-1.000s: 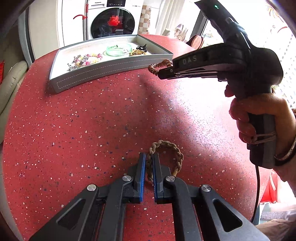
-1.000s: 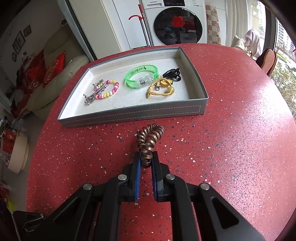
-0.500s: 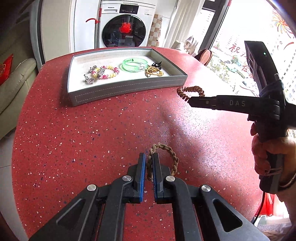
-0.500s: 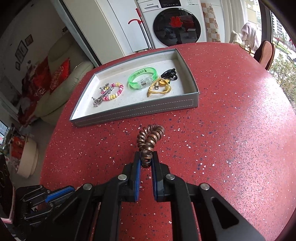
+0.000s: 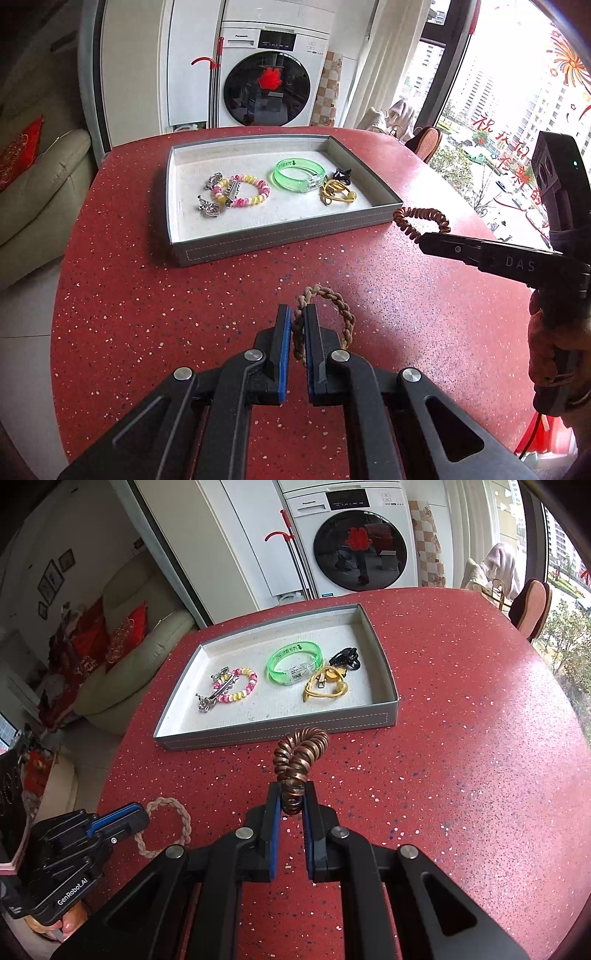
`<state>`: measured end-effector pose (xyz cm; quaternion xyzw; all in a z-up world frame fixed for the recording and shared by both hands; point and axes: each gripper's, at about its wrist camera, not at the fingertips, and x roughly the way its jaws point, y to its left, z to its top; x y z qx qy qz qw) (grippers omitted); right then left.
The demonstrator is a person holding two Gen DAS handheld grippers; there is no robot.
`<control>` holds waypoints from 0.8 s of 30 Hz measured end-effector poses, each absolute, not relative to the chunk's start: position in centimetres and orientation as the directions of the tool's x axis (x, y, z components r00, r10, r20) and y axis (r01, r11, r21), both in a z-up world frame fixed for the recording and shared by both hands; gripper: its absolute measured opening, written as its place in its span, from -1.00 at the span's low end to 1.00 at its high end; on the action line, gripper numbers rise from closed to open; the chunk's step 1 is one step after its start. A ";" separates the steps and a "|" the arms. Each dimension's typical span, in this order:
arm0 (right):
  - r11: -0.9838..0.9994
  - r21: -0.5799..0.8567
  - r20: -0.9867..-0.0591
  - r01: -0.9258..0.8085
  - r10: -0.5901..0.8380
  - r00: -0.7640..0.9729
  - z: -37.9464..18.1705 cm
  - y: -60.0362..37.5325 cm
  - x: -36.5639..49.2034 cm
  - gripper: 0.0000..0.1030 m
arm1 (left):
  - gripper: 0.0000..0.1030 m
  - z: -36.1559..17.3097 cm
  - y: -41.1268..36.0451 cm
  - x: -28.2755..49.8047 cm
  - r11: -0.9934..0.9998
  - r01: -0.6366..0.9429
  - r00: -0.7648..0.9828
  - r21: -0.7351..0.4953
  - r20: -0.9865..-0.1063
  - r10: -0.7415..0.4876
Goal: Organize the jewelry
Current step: 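Carry the braided bracelet and coil hair tie over the tray with both tools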
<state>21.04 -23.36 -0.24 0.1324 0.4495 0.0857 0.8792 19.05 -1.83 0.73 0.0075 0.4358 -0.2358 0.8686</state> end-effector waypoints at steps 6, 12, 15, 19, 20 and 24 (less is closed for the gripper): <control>0.947 0.319 -0.756 -0.039 0.279 0.592 0.7 -23.3 22.2 -0.77 | -0.50 2.5 -0.8 21.6 0.903 0.387 0.560 -0.187 -0.731 -0.391; 0.946 0.320 -0.752 -0.053 0.288 0.592 0.8 -22.8 23.1 -0.77 | -0.50 2.9 -0.5 23.6 0.914 0.358 0.580 -0.189 -0.722 -0.376; 0.947 0.316 -0.757 -0.061 0.290 0.586 0.6 -22.6 23.7 -0.77 | -0.50 2.6 -0.7 24.2 0.918 0.352 0.580 -0.185 -0.726 -0.369; 0.948 0.311 -0.758 -0.066 0.289 0.584 0.7 -22.5 24.7 -0.77 | -0.50 2.5 -1.0 25.3 0.920 0.342 0.583 -0.190 -0.726 -0.366; 0.949 0.308 -0.758 -0.068 0.288 0.585 0.8 -22.5 25.0 -0.77 | -0.51 2.6 -1.2 25.7 0.921 0.341 0.586 -0.187 -0.724 -0.364; 0.951 0.301 -0.754 -0.078 0.287 0.591 1.3 -22.5 26.3 -0.77 | -0.50 2.8 -1.6 27.1 0.926 0.331 0.598 -0.179 -0.720 -0.353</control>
